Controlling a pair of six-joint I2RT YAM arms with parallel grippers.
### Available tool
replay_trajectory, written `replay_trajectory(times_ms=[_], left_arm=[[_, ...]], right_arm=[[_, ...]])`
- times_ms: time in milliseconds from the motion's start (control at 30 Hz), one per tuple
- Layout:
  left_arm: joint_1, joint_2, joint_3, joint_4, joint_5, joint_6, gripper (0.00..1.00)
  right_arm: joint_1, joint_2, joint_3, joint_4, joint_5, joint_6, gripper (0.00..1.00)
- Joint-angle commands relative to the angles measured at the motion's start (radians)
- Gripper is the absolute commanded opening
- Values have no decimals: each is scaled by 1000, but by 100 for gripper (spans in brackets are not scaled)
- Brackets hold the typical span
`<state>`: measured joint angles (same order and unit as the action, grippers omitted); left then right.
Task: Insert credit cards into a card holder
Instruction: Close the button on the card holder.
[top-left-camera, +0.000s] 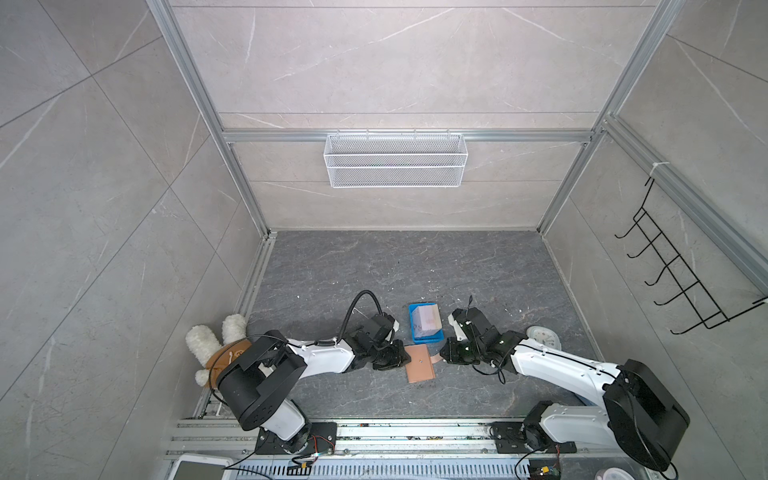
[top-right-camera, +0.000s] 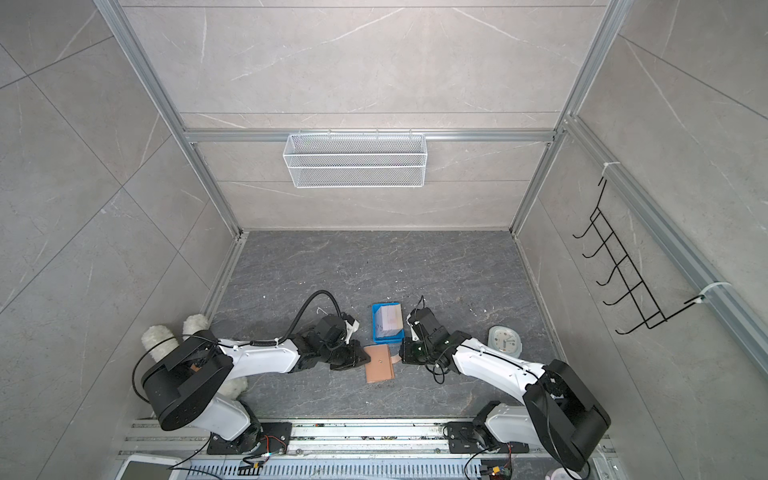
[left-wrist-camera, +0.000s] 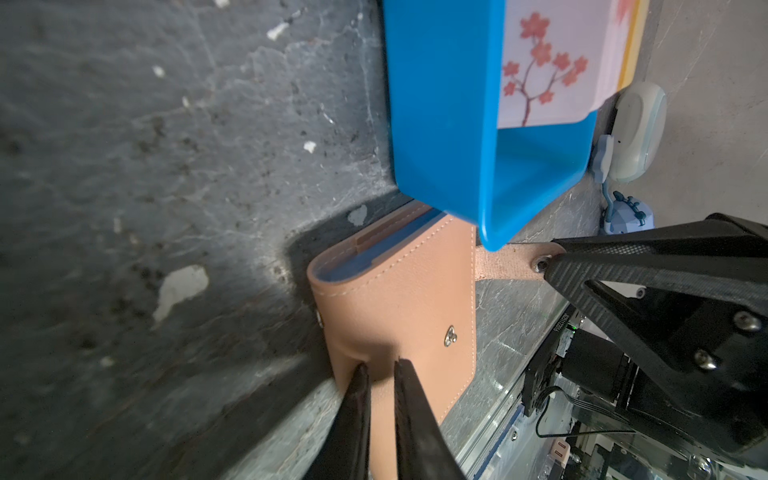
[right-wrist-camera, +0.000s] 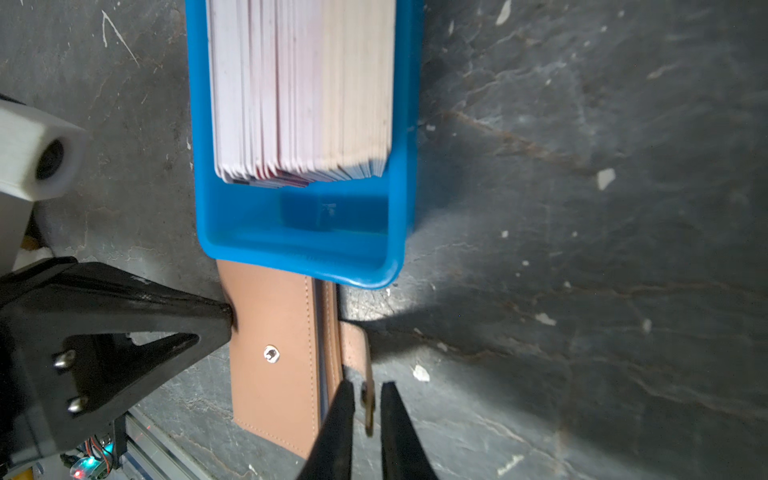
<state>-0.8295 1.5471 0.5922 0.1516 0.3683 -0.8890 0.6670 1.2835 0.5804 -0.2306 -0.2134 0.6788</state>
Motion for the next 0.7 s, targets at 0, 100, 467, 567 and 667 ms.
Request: replay_trajectory(times_ms=[0, 100, 467, 567, 667], left_arm=[[-4, 0, -22, -41, -31, 13, 17], [-5, 1, -22, -41, -32, 13, 16], [-7, 1, -22, -41, -33, 11, 16], [-7, 1, -20, -41, -31, 10, 16], [-7, 5, -17, -41, -29, 12, 16]], right_arm=[[-7, -23, -8, -10, 13, -16, 17], [-6, -20, -9, -10, 13, -16, 15], [-7, -26, -5, -16, 10, -22, 9], [-7, -21, -3, -21, 7, -31, 7], [-9, -12, 0, -21, -1, -38, 5]])
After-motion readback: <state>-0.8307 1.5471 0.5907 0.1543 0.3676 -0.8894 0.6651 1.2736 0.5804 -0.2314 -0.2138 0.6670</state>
